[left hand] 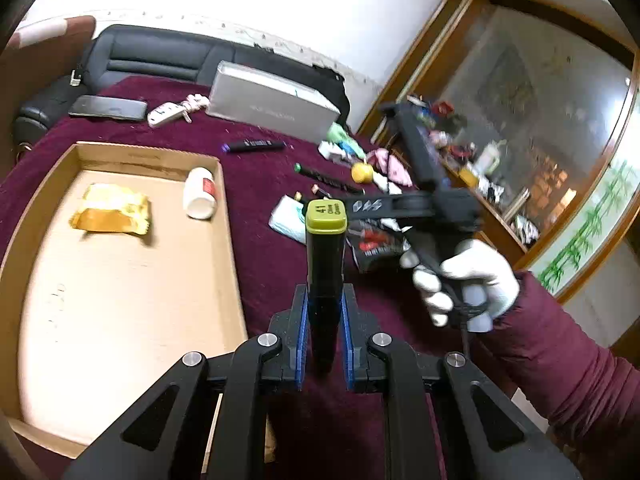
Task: Organize objects
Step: 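Grasp a black marker with left gripper while right gripper grasps blue snack pouch, then carry the blue snack pouch with the right gripper into the tray and release it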
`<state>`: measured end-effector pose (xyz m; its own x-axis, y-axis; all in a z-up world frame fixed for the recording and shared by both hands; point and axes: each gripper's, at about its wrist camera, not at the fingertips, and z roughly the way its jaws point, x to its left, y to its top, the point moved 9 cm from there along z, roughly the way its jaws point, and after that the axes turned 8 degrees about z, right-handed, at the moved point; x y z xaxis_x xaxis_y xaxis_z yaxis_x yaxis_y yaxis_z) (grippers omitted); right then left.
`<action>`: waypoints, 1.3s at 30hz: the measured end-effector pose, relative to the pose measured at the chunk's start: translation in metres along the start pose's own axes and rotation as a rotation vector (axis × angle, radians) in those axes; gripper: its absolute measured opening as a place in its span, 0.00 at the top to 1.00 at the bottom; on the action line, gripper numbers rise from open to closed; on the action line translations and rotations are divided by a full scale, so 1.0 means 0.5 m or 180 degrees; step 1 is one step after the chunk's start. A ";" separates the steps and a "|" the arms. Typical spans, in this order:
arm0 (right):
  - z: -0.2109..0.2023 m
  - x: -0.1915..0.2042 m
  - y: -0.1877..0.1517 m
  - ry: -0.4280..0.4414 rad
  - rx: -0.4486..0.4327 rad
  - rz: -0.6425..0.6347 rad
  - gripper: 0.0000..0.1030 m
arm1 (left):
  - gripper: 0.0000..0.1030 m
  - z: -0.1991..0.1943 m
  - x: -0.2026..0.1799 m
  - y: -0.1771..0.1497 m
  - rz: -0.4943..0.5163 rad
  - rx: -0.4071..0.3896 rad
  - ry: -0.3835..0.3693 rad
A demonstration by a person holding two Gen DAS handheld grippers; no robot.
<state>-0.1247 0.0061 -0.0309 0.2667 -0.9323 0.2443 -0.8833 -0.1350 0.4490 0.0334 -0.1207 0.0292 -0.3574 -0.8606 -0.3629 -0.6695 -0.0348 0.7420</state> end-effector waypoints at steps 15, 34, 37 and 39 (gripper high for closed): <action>0.060 0.006 -0.007 -0.0512 0.0058 -0.0319 0.71 | 0.89 -0.057 0.046 0.011 -0.0252 -0.0318 -0.0153; 0.026 0.007 0.018 -0.0254 0.0069 0.0043 0.36 | 0.89 -0.142 0.061 0.004 -0.0296 -0.0576 -0.0127; 0.053 0.012 0.019 -0.0294 0.0160 -0.0007 0.36 | 0.89 -0.146 0.077 0.002 -0.0336 -0.0592 -0.0118; 0.073 0.011 0.017 -0.0338 0.0219 -0.0029 0.36 | 0.89 -0.145 0.084 0.000 -0.0353 -0.0590 -0.0114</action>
<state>-0.1448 -0.0124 -0.0570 0.2356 -0.9607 0.1466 -0.9064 -0.1628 0.3898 0.0654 -0.1938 0.0550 -0.3134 -0.8278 -0.4654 -0.5761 -0.2238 0.7861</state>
